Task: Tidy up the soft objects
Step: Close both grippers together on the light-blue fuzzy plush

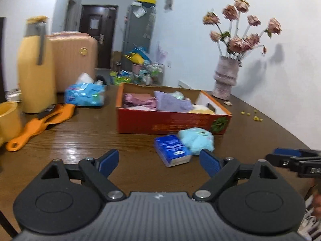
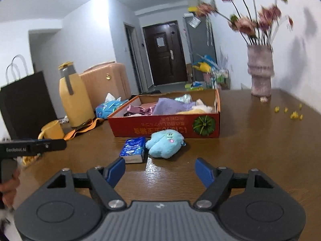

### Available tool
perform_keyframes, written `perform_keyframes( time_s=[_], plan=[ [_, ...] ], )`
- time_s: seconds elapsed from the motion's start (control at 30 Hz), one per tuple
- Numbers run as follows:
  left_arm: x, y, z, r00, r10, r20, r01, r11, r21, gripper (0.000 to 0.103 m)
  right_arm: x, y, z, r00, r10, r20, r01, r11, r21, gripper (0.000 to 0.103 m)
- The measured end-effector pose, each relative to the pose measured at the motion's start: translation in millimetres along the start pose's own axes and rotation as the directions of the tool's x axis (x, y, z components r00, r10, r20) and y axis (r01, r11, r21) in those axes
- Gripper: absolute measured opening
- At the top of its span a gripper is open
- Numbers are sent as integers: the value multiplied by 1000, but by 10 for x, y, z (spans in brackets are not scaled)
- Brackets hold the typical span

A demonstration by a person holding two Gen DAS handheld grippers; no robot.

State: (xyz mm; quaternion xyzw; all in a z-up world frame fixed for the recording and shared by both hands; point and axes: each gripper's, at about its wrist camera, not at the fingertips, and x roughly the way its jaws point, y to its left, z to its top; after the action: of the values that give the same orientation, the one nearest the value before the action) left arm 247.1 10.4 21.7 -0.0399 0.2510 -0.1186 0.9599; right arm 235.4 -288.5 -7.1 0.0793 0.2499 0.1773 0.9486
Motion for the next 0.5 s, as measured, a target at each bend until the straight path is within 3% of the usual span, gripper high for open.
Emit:
perform_keyframes(
  time_s=[0.2, 0.3, 0.4, 0.5],
  plan=[
    [831, -310, 287, 988, -137, -65, 140, 989, 40, 64, 620, -212, 66, 998, 17, -65, -10, 994, 106, 62],
    [1406, -376, 415, 971, -180, -156, 188, 981, 37, 61, 991, -288, 156, 997, 20, -71, -9, 988, 152, 61],
    [1913, -352, 477, 943, -189, -273, 195, 981, -5, 58, 1314, -357, 213, 997, 22, -76, -7, 981, 196, 60],
    [2154, -320, 490, 928, -204, -310, 209, 978, -19, 53, 1594, -440, 230, 995, 23, -92, 0, 971, 240, 51]
  ],
)
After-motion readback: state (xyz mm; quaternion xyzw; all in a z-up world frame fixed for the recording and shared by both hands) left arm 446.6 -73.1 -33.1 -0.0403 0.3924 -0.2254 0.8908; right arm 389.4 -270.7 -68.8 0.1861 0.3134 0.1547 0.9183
